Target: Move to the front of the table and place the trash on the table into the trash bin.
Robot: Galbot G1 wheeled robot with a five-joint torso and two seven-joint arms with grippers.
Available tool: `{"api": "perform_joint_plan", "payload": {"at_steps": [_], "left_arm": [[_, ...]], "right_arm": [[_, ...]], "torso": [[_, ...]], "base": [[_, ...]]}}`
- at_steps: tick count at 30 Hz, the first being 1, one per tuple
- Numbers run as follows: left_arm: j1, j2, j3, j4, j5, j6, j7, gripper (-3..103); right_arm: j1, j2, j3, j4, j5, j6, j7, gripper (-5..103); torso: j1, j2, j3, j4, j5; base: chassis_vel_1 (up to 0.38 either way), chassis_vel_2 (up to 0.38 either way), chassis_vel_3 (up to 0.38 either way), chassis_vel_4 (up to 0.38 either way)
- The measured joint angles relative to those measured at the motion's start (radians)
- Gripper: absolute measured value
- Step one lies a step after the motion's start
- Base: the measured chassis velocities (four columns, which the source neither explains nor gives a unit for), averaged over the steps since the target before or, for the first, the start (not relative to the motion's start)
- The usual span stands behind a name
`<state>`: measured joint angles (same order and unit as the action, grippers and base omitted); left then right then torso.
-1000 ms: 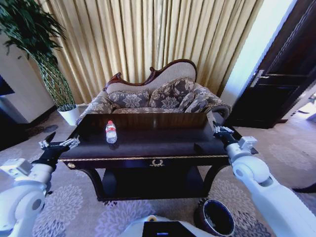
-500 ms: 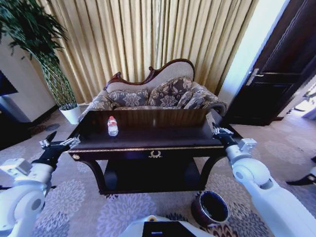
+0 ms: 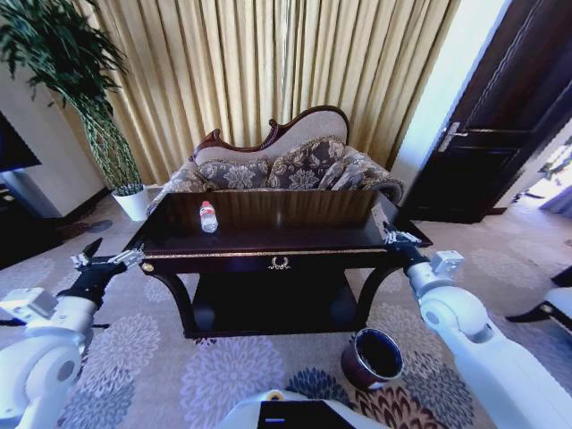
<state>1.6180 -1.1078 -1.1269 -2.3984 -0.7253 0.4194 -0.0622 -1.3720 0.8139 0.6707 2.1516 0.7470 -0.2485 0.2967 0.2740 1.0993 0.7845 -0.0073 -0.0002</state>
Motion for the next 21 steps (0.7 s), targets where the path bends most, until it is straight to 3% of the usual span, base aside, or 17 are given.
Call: {"api": "perform_joint_plan", "payload": {"at_steps": [11,15,21], "left_arm": [[-0.001,-0.014,0.022,-0.003,0.000,-0.019,0.001,100],[-0.007,-0.021,0.032,-0.001,0.002,-0.021,0.001,100],[-0.008,-0.022,0.030,0.002,0.002,-0.027,0.000,100]], "right_arm": [[-0.019,0.015,-0.011,-0.024,-0.039,0.012,-0.031,0],[-0.062,0.030,0.010,-0.063,-0.048,0.026,-0.089,0],[-0.118,0.072,-0.010,-0.231,-0.152,0.078,-0.161,0]], "torso": [[-0.001,0.000,0.000,-0.0001,0.0000],[0.000,0.000,0.000,-0.0001,-0.0001],[0.001,0.000,0.000,-0.0003,0.0000]], "base": [[0.100,-0.101,-0.108,0.101],[0.000,0.000,0.000,0.000],[0.000,0.000,0.000,0.000]]}}
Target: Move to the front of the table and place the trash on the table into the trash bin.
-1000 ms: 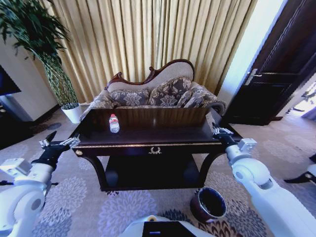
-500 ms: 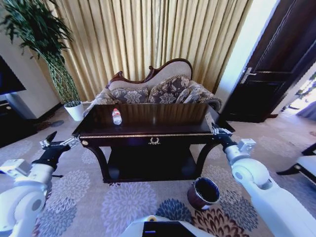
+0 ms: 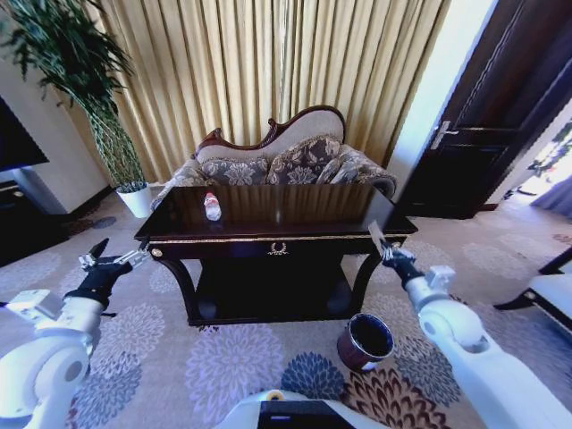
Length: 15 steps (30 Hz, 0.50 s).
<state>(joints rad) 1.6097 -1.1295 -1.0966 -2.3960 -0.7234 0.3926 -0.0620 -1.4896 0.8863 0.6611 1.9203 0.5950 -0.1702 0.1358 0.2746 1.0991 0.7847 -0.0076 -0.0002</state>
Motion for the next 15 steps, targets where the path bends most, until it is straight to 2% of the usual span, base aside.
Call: {"api": "perform_joint_plan", "payload": {"at_steps": [2,6,8,10,15], "left_arm": [[0.000,0.001,-0.005,0.002,-0.001,-0.004,0.000,100],[0.001,0.001,-0.007,0.002,-0.002,-0.006,0.000,100],[0.005,0.000,-0.009,0.004,-0.002,-0.009,0.000,100],[0.006,-0.005,-0.009,0.007,-0.002,-0.011,0.000,100],[0.007,-0.011,-0.008,0.007,-0.002,-0.013,0.001,100]], "right_arm": [[0.000,0.023,-0.036,-0.118,-0.064,0.042,-0.027,0],[0.016,0.043,-0.062,-0.212,-0.100,0.066,-0.041,0],[0.044,0.065,-0.084,-0.327,-0.138,0.087,-0.063,0],[0.081,0.084,-0.105,-0.450,-0.148,0.099,-0.086,0],[0.143,0.093,-0.131,-0.620,-0.159,0.112,-0.139,0]], "torso": [[0.000,0.000,0.000,0.0000,0.0002],[-0.001,0.000,0.000,0.0000,0.0001],[-0.001,0.000,0.000,0.0002,0.0002],[0.000,0.000,0.000,0.0001,0.0001],[0.000,0.000,0.000,0.0003,0.0000]], "base": [[0.000,0.000,0.000,0.000],[0.000,0.000,0.000,0.000],[0.000,0.000,0.000,0.000],[0.000,0.000,0.000,0.000],[0.000,0.000,0.000,0.000]]}}
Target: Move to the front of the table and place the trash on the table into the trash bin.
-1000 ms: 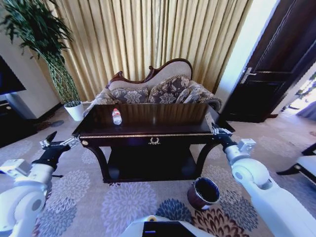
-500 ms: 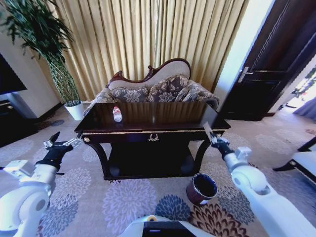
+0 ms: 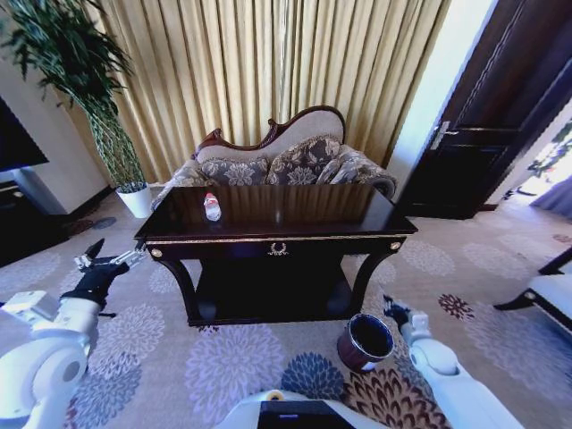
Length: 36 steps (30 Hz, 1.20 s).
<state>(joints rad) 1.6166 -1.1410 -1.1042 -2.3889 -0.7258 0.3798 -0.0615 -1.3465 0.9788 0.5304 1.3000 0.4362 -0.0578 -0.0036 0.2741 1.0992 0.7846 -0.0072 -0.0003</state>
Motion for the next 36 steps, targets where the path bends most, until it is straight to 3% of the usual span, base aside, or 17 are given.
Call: {"api": "perform_joint_plan", "payload": {"at_steps": [4,10,18,19,21,22,24,26,27,28,36], "left_arm": [[0.003,-0.003,0.000,-0.002,0.000,-0.001,0.001,100],[0.005,-0.008,0.002,-0.006,0.003,-0.004,0.002,100],[0.011,-0.012,0.009,-0.010,0.004,-0.010,0.004,100],[0.012,-0.013,0.011,-0.013,0.004,-0.010,0.004,100],[0.012,-0.013,0.012,-0.013,0.004,-0.010,0.004,100],[0.012,-0.013,0.012,-0.013,0.004,-0.010,0.004,100],[0.012,-0.013,0.011,-0.013,0.003,-0.010,0.004,100],[0.012,-0.013,0.011,-0.013,0.003,-0.010,0.005,100],[0.012,-0.014,0.010,-0.014,0.003,-0.010,0.005,100],[0.012,-0.014,0.010,-0.014,0.003,-0.010,0.005,100],[0.005,-0.005,0.004,-0.014,0.000,-0.021,0.000,100]], "right_arm": [[0.039,-0.006,-0.018,-0.125,-0.027,0.009,-0.049,0],[0.076,0.005,-0.025,-0.267,-0.084,0.054,-0.057,0],[0.076,0.009,-0.020,-0.270,-0.115,0.060,-0.074,0],[0.075,0.011,-0.018,-0.267,-0.117,0.061,-0.075,10],[0.074,0.014,-0.016,-0.259,-0.114,0.063,-0.075,21],[0.074,0.014,-0.016,-0.259,-0.114,0.063,-0.075,21],[0.074,0.018,-0.015,-0.255,-0.112,0.066,-0.074,32],[0.074,0.019,-0.014,-0.254,-0.111,0.066,-0.074,32],[0.073,0.020,-0.012,-0.249,-0.107,0.067,-0.072,42],[0.073,0.020,-0.012,-0.249,-0.107,0.067,-0.072,42],[0.066,0.019,-0.005,-0.212,-0.094,0.067,-0.069,76]], "torso": [[0.000,0.000,0.000,-0.0002,-0.0001],[0.000,0.000,0.000,-0.0003,0.0002],[0.000,0.000,0.000,0.0000,-0.0001],[0.000,0.000,0.000,-0.0001,0.0000],[0.000,0.000,0.000,-0.0001,0.0000],[0.000,0.000,0.000,-0.0001,0.0000],[0.000,0.000,0.000,-0.0001,0.0000],[0.000,0.000,0.000,-0.0001,0.0000],[0.000,0.000,0.000,-0.0002,0.0000],[0.000,0.000,0.000,-0.0002,0.0000],[0.000,0.000,0.000,-0.0002,0.0000]], "base": [[0.000,0.000,0.000,0.000],[0.000,0.000,0.000,0.000],[0.000,0.000,0.000,0.000],[0.000,0.000,0.000,0.000],[0.000,0.000,0.000,0.000],[0.000,0.000,0.000,0.000],[0.000,0.000,0.000,0.000],[0.000,0.000,0.000,0.000],[0.000,0.000,0.000,0.000],[0.000,0.000,0.000,0.000],[0.000,0.000,0.000,0.000]]}}
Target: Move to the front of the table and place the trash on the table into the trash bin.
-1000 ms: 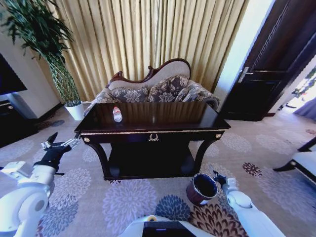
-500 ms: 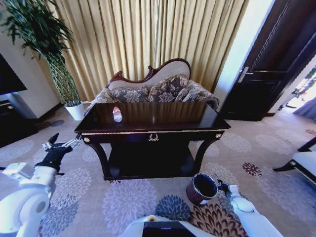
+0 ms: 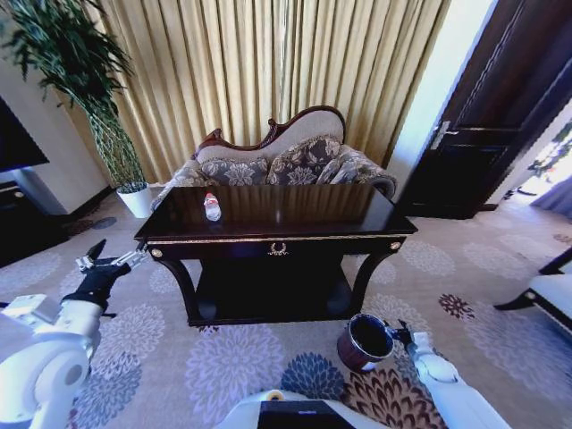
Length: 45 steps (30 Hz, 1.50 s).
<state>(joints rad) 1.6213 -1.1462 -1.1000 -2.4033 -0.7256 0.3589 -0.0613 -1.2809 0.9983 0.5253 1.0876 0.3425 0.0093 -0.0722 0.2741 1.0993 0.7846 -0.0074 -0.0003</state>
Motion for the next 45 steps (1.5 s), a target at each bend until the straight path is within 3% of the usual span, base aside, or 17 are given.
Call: {"api": "perform_joint_plan", "payload": {"at_steps": [1,3,5,8,20,25,33,35,38,45], "left_arm": [[0.000,0.000,0.000,0.000,0.000,0.000,0.000,100],[0.000,0.000,-0.001,0.000,0.000,0.000,-0.001,100],[0.000,-0.001,-0.001,0.001,0.000,0.000,-0.001,100],[0.002,-0.005,-0.001,0.002,0.000,-0.003,-0.002,100],[0.001,-0.008,-0.001,0.000,-0.001,-0.006,-0.003,100],[0.002,-0.010,-0.003,0.000,-0.002,-0.012,-0.004,100],[-0.007,-0.017,0.002,0.001,-0.003,-0.020,-0.004,100],[-0.009,-0.019,0.003,0.002,-0.003,-0.020,-0.004,100],[-0.012,-0.025,0.011,0.004,-0.004,-0.021,-0.004,100],[-0.015,-0.021,0.010,0.003,-0.007,-0.021,-0.004,100]], "right_arm": [[0.000,0.000,0.000,0.000,0.000,0.000,0.000,76],[-0.004,0.000,0.002,0.008,0.001,-0.002,0.000,86],[-0.006,0.000,0.002,0.010,0.001,-0.003,0.001,86],[-0.013,0.000,0.006,0.022,0.000,-0.004,0.002,99],[-0.018,0.001,0.020,0.050,0.001,-0.007,0.003,100],[-0.033,-0.008,0.043,0.147,0.066,-0.033,0.040,100],[-0.125,-0.038,0.147,0.585,0.195,-0.132,0.120,100],[-0.134,-0.037,0.155,0.623,0.200,-0.144,0.124,100],[-0.186,-0.021,0.190,0.845,0.226,-0.202,0.156,100],[-0.205,-0.029,0.211,1.069,0.314,-0.281,0.249,100]], "torso": [[0.000,0.000,0.000,0.0000,0.0000],[0.000,0.000,0.000,0.0001,0.0000],[0.000,0.000,0.000,0.0001,0.0000],[0.000,0.000,0.000,0.0000,0.0000],[0.000,0.000,0.000,0.0000,0.0003],[0.000,0.000,0.000,0.0000,0.0002],[0.000,0.000,0.000,0.0003,-0.0003],[0.000,0.000,0.000,0.0003,-0.0001],[0.000,0.000,0.000,-0.0002,0.0003],[0.000,0.000,0.000,0.0001,-0.0002]], "base": [[0.000,0.000,0.000,0.000],[0.000,0.000,0.000,0.000],[0.000,0.000,0.000,0.000],[0.000,0.000,0.000,0.000],[0.000,0.000,0.000,0.000],[0.000,0.000,0.000,0.000],[0.000,0.000,0.000,0.000],[0.000,0.000,0.000,0.000],[0.000,0.000,0.000,0.000],[0.000,0.000,0.000,0.000]]}}
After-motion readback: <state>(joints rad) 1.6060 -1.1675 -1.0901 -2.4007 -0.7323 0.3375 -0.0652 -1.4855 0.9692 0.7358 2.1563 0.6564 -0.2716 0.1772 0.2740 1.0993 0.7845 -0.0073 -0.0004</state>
